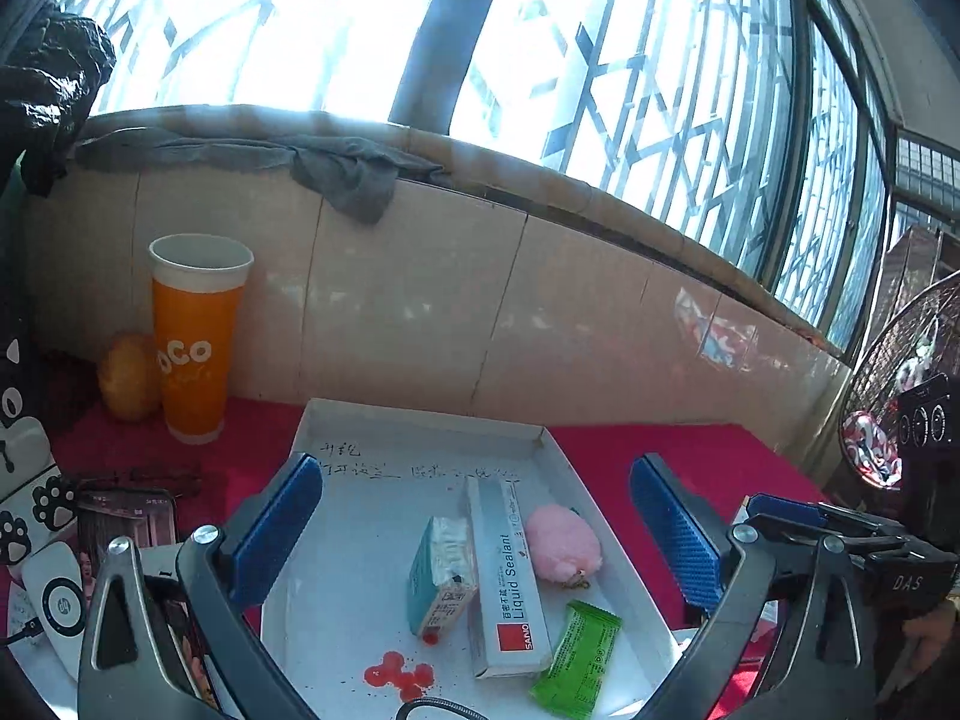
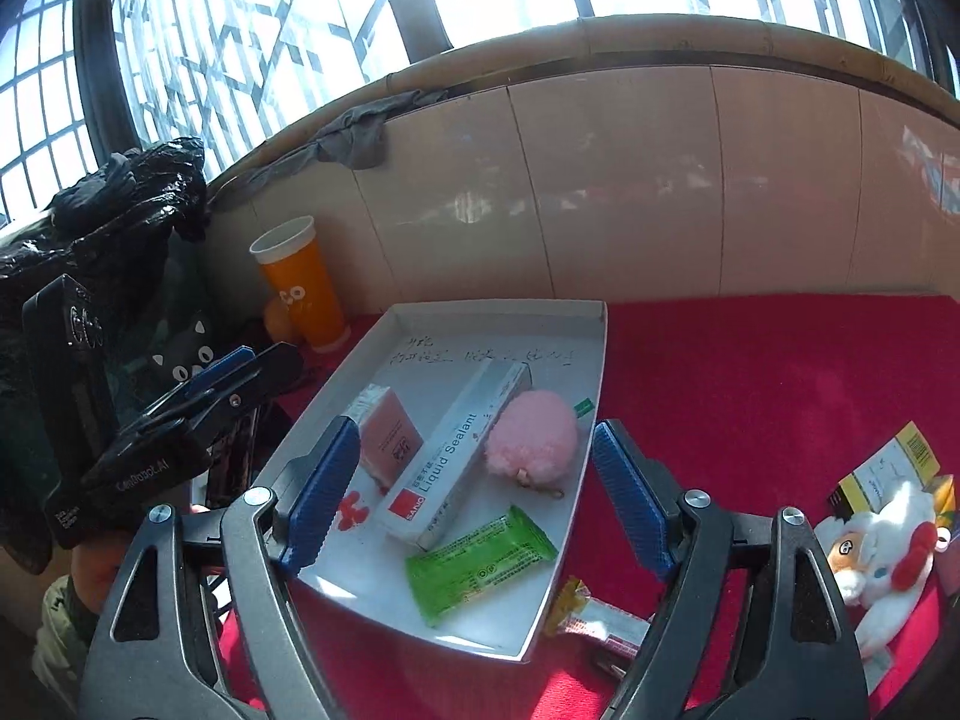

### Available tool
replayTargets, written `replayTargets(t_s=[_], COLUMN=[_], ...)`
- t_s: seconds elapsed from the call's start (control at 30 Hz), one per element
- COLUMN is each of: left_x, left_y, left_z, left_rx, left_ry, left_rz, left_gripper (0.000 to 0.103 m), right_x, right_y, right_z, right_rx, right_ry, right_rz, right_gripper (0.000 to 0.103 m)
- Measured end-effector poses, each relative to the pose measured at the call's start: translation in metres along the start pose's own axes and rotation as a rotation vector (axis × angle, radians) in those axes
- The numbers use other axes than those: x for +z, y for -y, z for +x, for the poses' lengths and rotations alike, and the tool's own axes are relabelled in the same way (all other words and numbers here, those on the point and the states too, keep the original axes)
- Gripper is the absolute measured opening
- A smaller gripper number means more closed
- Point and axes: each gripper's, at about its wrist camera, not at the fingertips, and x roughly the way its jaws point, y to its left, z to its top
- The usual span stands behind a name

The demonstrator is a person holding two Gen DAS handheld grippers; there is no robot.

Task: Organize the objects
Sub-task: 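Withdraw both open tools from the tray and move them over the pile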

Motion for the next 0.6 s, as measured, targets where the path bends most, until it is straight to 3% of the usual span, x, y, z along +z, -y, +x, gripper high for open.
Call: replayTargets(t_s=[0.17, 0.33, 0.43, 0.6], left_x=[0.028, 0.039, 0.038, 0.029], left_y=[-0.057, -0.117, -0.132, -0.134], left_z=[-0.040, -0.038, -0.022, 0.012], left_rx=[-0.038, -0.207, -0.296, -0.356], left_ry=[0.104, 0.134, 0.128, 0.057], left_rz=[0.028, -0.104, -0.145, -0.108], left_gripper=[0.103, 0.103, 0.103, 0.103], right_x=[-0.009, -0.020, -0.027, -0.033], right_y=[0.008, 0.011, 0.013, 0.019], right_z=[-0.009, -0.006, -0.001, 0.004], right_rx=[0.008, 0.011, 0.003, -0.013], right_ry=[-0.005, -0.038, -0.060, -0.084], right_rz=[0.023, 0.041, 0.028, 0.025], right_gripper=[0.081, 0.081, 0.081, 0.081])
